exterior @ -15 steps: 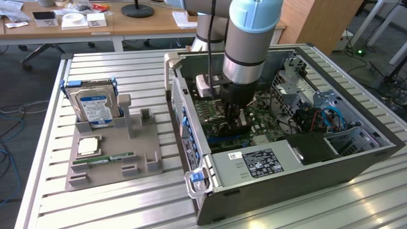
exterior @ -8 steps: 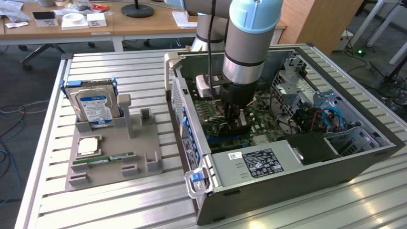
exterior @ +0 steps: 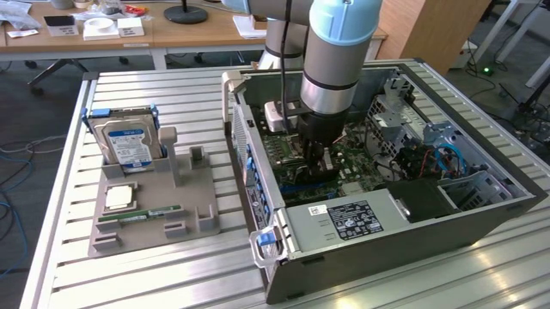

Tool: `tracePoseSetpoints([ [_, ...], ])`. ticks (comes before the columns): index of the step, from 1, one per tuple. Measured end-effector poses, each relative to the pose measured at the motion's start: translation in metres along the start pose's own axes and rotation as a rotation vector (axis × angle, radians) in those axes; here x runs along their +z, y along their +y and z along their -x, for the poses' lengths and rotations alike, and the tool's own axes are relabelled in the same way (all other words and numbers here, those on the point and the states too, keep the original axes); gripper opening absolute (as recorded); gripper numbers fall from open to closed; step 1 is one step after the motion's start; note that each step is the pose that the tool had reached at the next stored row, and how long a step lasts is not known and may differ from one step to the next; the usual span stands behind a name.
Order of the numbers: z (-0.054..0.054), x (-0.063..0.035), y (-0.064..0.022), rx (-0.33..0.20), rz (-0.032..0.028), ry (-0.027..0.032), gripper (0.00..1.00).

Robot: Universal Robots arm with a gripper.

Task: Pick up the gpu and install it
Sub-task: 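Insert the gpu into the slot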

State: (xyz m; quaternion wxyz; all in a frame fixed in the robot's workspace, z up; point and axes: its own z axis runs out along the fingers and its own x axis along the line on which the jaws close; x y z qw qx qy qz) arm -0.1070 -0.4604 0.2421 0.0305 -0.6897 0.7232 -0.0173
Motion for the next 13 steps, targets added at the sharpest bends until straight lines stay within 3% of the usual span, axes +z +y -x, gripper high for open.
tracePoseSetpoints([
  [13,0.0,0.001,0.0001,0.0,0.0,-0.0001,0.26],
])
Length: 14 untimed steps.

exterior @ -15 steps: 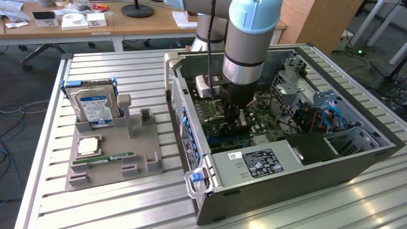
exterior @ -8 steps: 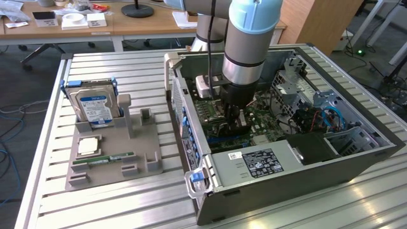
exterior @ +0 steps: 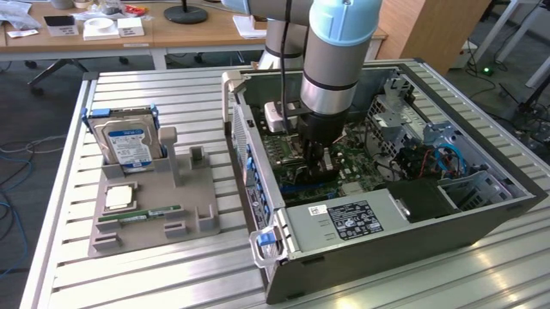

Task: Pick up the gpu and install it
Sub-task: 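Insert the gpu into the slot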

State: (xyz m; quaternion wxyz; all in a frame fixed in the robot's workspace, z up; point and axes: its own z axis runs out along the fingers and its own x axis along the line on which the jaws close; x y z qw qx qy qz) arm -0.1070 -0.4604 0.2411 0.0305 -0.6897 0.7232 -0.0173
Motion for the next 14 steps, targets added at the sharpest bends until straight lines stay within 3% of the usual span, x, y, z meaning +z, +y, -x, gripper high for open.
tracePoseSetpoints([
  [14,0.0,0.001,0.0005,0.0,0.0,0.0001,0.26],
])
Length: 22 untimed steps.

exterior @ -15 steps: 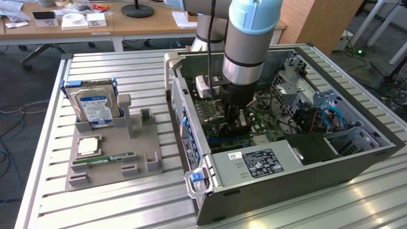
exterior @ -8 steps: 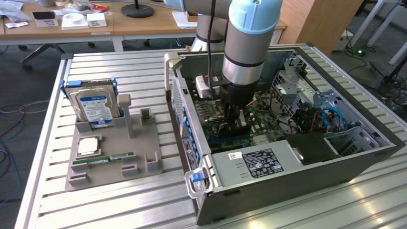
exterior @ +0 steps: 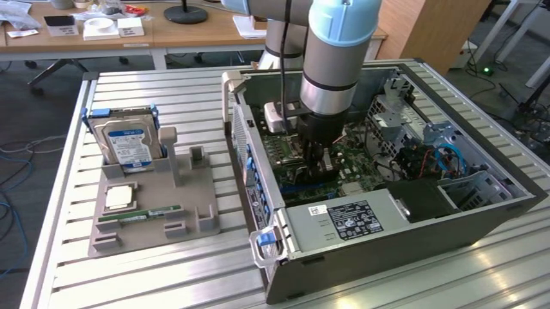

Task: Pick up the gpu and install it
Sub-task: 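Insert the gpu into the slot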

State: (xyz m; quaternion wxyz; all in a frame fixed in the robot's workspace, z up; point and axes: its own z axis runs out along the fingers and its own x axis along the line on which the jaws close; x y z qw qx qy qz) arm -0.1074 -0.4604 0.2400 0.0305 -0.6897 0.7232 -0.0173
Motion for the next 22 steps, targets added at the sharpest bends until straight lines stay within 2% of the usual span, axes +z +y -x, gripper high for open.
tracePoseSetpoints([
  [22,-0.0002,0.0018,0.0032,0.0,-0.0016,0.0006,0.26],
])
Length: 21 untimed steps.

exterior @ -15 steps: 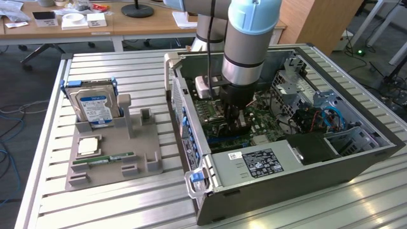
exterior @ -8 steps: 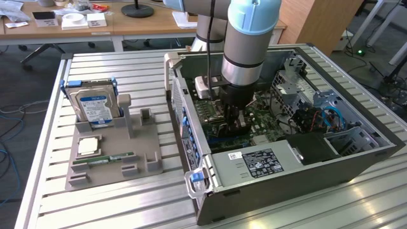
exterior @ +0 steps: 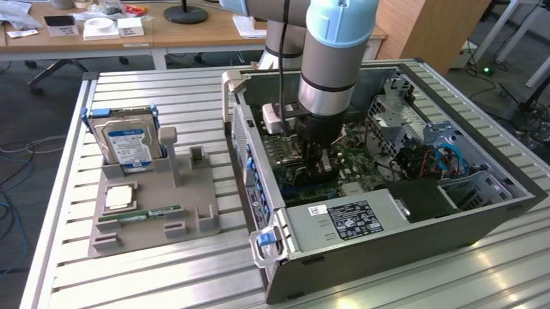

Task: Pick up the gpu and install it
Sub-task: 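Insert the gpu into the slot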

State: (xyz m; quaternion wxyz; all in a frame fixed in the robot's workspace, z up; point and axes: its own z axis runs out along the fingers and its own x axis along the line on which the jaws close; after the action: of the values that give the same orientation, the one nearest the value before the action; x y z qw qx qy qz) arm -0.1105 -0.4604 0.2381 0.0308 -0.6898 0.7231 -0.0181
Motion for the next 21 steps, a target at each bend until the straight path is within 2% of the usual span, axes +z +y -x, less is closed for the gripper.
tracePoseSetpoints([
  [21,0.0001,0.0002,0.0007,0.0,0.0016,-0.0007,0.26],
])
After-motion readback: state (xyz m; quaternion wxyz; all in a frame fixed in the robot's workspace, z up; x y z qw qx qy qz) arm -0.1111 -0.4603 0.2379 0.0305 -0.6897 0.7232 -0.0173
